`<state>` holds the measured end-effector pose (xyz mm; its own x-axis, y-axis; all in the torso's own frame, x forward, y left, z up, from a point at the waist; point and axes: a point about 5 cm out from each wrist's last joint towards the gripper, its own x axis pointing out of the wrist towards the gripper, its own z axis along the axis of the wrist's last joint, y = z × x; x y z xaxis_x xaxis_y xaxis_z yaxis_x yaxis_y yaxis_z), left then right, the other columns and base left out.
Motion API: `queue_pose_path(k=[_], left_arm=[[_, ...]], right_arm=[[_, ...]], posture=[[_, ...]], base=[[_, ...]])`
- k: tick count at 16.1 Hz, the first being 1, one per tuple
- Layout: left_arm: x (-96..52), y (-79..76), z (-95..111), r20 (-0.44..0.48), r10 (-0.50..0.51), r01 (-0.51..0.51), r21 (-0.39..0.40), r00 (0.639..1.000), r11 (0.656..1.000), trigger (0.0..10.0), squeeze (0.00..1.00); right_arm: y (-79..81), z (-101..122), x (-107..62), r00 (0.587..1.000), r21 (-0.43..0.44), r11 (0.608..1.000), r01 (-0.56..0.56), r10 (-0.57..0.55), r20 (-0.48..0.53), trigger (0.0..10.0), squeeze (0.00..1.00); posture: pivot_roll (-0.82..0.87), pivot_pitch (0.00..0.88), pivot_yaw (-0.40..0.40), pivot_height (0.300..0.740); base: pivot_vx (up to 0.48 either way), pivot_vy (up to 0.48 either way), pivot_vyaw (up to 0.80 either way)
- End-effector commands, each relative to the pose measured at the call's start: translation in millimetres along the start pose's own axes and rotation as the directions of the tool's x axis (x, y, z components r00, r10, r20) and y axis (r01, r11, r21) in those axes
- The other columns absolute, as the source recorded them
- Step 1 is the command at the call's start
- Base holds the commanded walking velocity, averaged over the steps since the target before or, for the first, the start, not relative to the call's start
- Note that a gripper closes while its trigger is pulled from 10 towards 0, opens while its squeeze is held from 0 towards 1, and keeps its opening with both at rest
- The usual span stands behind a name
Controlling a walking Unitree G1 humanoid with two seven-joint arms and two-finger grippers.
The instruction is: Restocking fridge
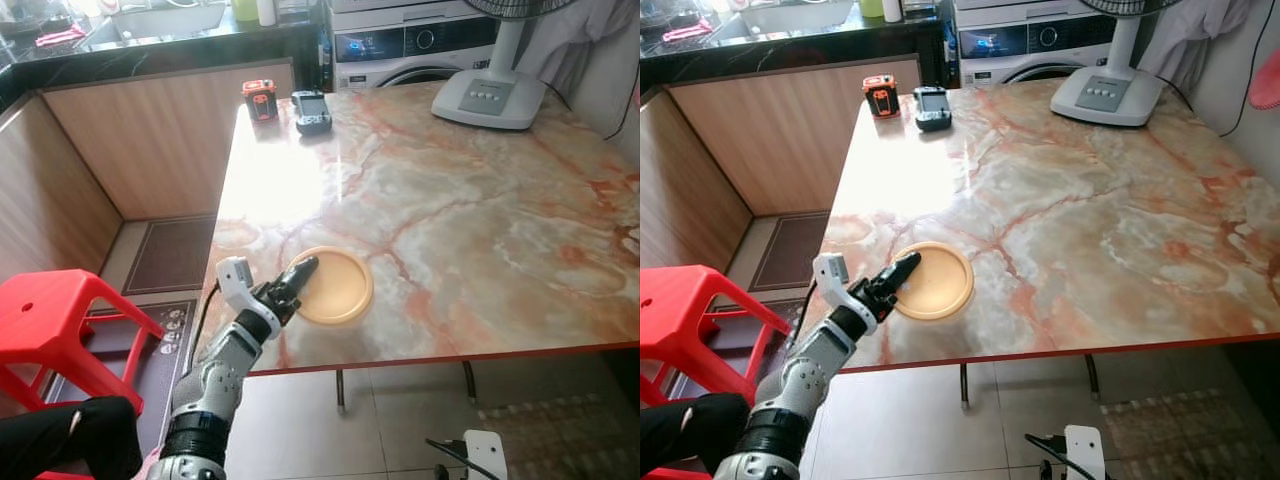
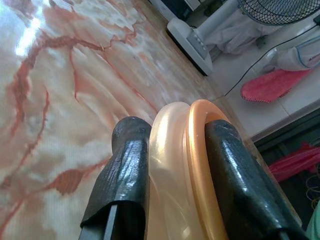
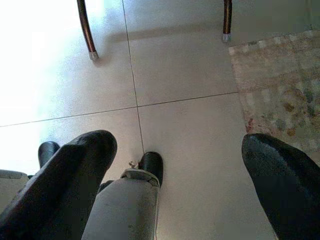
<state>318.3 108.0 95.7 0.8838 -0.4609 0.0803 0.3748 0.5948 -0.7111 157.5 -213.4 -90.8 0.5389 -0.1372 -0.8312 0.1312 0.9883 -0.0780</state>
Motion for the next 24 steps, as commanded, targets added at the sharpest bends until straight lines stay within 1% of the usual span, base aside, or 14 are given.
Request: queue_pose_path(k=[1, 2, 5, 6, 7, 8, 9, 10, 12, 16, 17, 19, 20, 24], left_arm=[[-4.5, -0.2, 11, 0.059, 0.007, -0.008, 0.009, 0.998, 1.000, 10.0, 0.00], [-5.9, -2.0, 17, 0.094, 0.013, -0.014, 0.012, 0.995, 1.000, 10.0, 0.00], [-8.5, -2.7, 28, 0.182, 0.044, -0.042, -0.013, 0.982, 0.999, 10.0, 0.00], [-10.5, -0.8, 35, 0.231, 0.082, -0.083, -0.004, 0.969, 0.997, 10.0, 0.00], [-13.8, 1.8, 44, 0.297, 0.139, -0.149, 0.013, 0.945, 0.989, 10.0, 0.00], [-16.9, 3.9, 50, 0.339, 0.193, -0.214, 0.024, 0.921, 0.977, 10.0, 0.00], [-21.4, 5.3, 55, 0.371, 0.239, -0.273, 0.039, 0.897, 0.961, 10.0, 0.00], [-23.4, 5.3, 57, 0.380, 0.252, -0.291, 0.049, 0.890, 0.955, 10.0, 0.00], [-30.0, 3.1, 60, 0.372, 0.262, -0.315, 0.090, 0.891, 0.945, 10.0, 0.00], [-30.6, -6.5, 46, 0.291, 0.232, -0.278, 0.127, 0.928, 0.952, 10.0, 0.00], [-31.8, -15.2, 39, 0.245, 0.204, -0.252, 0.187, 0.948, 0.949, 10.0, 0.00], [-32.1, -20.0, 40, 0.222, 0.184, -0.239, 0.257, 0.958, 0.936, 10.0, 0.00], [-32.1, -23.3, 43, 0.207, 0.166, -0.228, 0.324, 0.964, 0.918, 10.0, 0.00], [-30.6, -21.9, 56, 0.266, 0.196, -0.280, 0.328, 0.944, 0.902, 10.0, 0.00]], right_arm=[[1.6, -2, -0.2, 1.000, -0.001, 1.000, -0.003, 0.003, -0.006, 10.0, 0.00], [1.6, -2, -0.3, 1.000, -0.003, 1.000, -0.004, 0.004, -0.007, 10.0, 0.00], [1.2, -3, -0.4, 1.000, -0.004, 1.000, -0.006, 0.006, -0.008, 10.0, 0.00], [0.7, -3, -0.5, 1.000, -0.009, 1.000, -0.008, 0.008, -0.010, 10.0, 0.00], [0.0, -4, -0.7, 1.000, -0.014, 1.000, -0.011, 0.011, -0.013, 10.0, 0.00], [-0.2, -5, -1.0, 1.000, -0.014, 1.000, -0.011, 0.011, -0.015, 10.0, 0.00], [0.1, -6, -1.2, 1.000, -0.011, 1.000, -0.010, 0.010, -0.016, 10.0, 0.00], [0.3, -7, -1.3, 1.000, -0.010, 1.000, -0.010, 0.009, -0.017, 10.0, 0.00], [4.7, -9, -1.5, 1.000, -0.004, 1.000, -0.015, 0.015, -0.022, 10.0, 0.00], [11.7, -10, -1.7, 1.000, 0.017, 1.000, -0.020, 0.020, -0.021, 10.0, 0.00], [14.9, -12, -2.0, 1.000, 0.040, 0.999, -0.015, 0.016, -0.020, 10.0, 0.00], [15.5, -13, -2.1, 1.000, 0.043, 0.999, -0.013, 0.014, -0.022, 10.0, 0.00], [14.8, -12, -2.1, 1.000, 0.050, 0.999, -0.008, 0.009, -0.019, 10.0, 0.00], [12.4, -11, -2.0, 1.000, 0.054, 0.999, -0.002, 0.003, -0.014, 10.0, 0.00]], posture=[[-0.10, 0.000, 0.079, 0.740], [-0.10, 0.000, 0.082, 0.740], [-0.10, 0.000, 0.081, 0.740], [-0.10, 0.000, 0.079, 0.740], [-0.10, 0.000, 0.081, 0.740], [-0.10, 0.000, 0.089, 0.740], [-0.10, 0.000, 0.099, 0.740], [-0.10, 0.000, 0.099, 0.740], [-0.09, 0.000, 0.134, 0.740], [-0.11, 0.000, 0.176, 0.740], [-0.12, 0.000, 0.189, 0.740], [-0.11, 0.000, 0.189, 0.740], [-0.11, 0.000, 0.184, 0.740], [-0.08, 0.000, 0.168, 0.740]], base=[[0.000, 0.000, 0.00], [0.000, 0.000, 0.00], [0.000, 0.000, 0.00], [0.000, 0.000, 0.00], [0.000, 0.000, 0.00], [0.000, 0.000, 0.00], [0.000, 0.000, 0.00], [0.000, 0.000, 0.00], [0.000, 0.000, 0.00], [0.000, 0.000, 0.00], [0.000, 0.000, 0.00], [0.000, 0.000, 0.00], [0.000, 0.000, 0.00], [0.000, 0.000, 0.00]])
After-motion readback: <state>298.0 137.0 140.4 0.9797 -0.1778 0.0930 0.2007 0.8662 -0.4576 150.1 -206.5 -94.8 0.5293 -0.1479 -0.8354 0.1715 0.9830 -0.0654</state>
